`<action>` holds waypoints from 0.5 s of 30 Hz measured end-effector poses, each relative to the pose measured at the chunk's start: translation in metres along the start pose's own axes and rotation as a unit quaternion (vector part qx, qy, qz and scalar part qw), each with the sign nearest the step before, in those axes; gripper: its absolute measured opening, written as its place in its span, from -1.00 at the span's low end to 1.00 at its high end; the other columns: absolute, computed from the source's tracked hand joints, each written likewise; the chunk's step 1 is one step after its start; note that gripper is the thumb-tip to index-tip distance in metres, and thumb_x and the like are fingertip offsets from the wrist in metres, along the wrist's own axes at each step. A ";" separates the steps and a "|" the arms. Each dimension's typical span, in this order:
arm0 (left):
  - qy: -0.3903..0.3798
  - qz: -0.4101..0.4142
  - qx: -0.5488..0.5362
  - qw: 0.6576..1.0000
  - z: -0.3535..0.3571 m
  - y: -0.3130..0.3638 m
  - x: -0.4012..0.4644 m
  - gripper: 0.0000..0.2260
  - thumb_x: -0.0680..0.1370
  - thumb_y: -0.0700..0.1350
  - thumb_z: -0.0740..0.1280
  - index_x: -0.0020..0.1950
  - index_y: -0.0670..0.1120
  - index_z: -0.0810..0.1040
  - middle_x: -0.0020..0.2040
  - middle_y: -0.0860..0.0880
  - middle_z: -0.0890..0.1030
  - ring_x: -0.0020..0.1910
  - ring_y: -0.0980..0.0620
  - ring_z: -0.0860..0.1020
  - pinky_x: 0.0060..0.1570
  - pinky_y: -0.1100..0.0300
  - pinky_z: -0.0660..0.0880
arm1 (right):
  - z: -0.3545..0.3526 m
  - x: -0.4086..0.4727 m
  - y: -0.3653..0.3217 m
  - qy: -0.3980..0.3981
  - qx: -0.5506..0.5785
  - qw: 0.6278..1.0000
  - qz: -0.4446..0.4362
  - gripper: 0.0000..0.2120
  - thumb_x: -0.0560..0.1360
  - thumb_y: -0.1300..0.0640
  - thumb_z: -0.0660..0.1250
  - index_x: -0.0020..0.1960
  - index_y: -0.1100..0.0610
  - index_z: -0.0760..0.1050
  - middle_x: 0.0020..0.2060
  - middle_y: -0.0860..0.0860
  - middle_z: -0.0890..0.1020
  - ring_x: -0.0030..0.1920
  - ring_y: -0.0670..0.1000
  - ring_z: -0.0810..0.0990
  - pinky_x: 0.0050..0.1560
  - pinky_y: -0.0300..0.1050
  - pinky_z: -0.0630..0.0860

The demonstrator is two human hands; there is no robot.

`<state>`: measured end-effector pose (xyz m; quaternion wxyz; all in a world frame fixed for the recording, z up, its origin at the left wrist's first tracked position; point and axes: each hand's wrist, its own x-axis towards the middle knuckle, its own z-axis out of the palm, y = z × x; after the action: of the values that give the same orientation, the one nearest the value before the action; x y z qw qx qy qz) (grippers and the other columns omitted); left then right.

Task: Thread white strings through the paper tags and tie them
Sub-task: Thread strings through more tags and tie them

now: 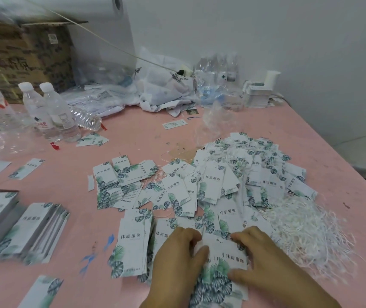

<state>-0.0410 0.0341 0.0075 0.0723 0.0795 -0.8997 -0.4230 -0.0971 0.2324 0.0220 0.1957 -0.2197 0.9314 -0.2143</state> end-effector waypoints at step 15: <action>0.044 0.051 -0.069 0.995 0.005 -0.012 -0.017 -0.76 0.31 0.23 0.37 -0.10 0.20 0.48 -0.10 0.24 0.47 -0.20 0.15 0.47 -0.24 0.36 0.36 | 0.007 -0.003 -0.003 0.145 0.201 0.968 -0.037 -0.76 0.52 0.06 0.37 0.04 -0.27 0.45 -0.02 -0.34 0.57 -0.08 -0.25 0.56 -0.11 -0.39 0.47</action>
<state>-0.0246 0.0334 -0.0063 0.1391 0.0465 -0.8670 -0.4762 -0.0905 0.2290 0.0180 0.0906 -0.1770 0.8788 -0.4338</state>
